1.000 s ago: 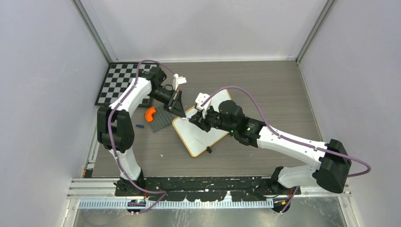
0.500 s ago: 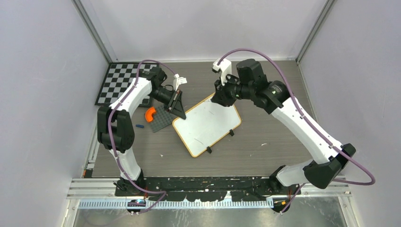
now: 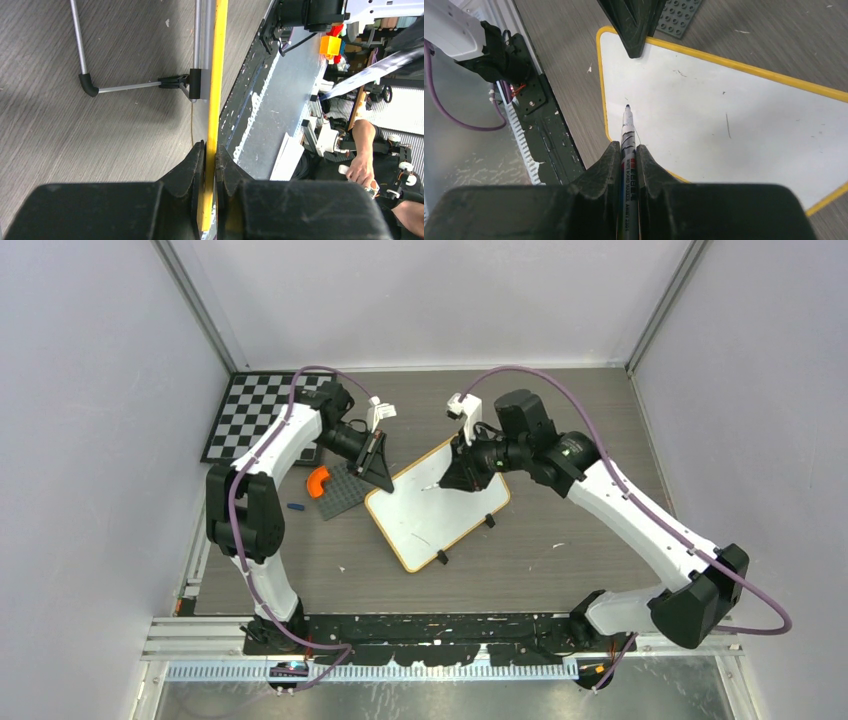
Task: Write a sentence on the whiteboard
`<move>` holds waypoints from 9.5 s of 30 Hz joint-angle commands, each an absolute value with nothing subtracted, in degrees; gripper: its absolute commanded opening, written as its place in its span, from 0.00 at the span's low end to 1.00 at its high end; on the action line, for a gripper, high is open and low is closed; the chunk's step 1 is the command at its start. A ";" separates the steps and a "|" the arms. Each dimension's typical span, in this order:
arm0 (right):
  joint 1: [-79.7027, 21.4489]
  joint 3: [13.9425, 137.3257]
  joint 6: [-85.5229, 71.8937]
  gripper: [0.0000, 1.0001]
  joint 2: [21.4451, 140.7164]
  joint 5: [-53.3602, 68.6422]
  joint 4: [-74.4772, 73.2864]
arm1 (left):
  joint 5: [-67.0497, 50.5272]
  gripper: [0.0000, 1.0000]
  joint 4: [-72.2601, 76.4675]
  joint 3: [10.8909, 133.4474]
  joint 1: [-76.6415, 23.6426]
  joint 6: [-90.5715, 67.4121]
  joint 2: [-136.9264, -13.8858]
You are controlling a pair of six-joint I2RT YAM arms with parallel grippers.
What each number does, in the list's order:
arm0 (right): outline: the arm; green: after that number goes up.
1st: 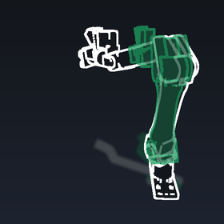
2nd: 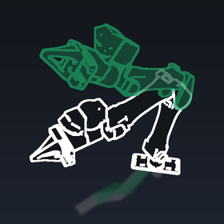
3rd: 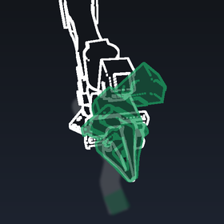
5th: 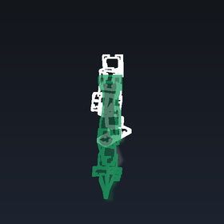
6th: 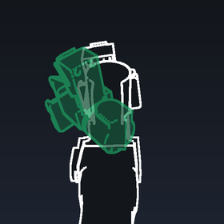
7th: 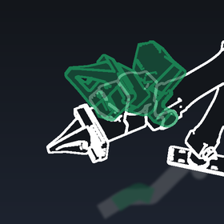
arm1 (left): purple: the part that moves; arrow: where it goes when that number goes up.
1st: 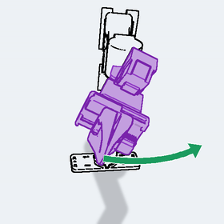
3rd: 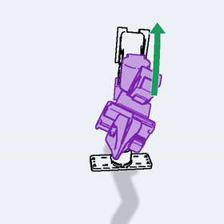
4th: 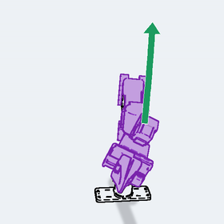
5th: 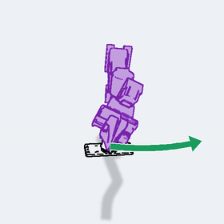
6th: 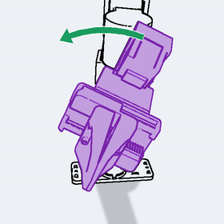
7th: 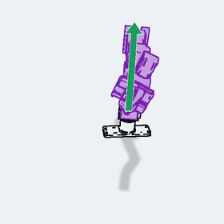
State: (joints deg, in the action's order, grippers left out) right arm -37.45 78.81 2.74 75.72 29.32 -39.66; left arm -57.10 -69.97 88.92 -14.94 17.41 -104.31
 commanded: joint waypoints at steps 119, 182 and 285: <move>-57.89 67.80 12.24 0.00 77.15 4.80 -16.05 | -50.89 0.00 -70.98 96.89 -20.61 22.02 -110.21; -57.97 66.85 14.90 0.00 73.62 3.54 -20.49 | -46.24 0.00 -81.78 108.45 -25.05 33.67 -118.33; -58.31 63.23 15.90 0.00 72.64 -2.94 -16.38 | -45.52 0.00 -81.75 107.85 -28.56 32.71 -117.90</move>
State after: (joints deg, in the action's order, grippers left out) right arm -58.48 63.09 15.99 75.77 -3.92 -17.28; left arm -48.47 -81.93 110.43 -24.99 30.52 -115.79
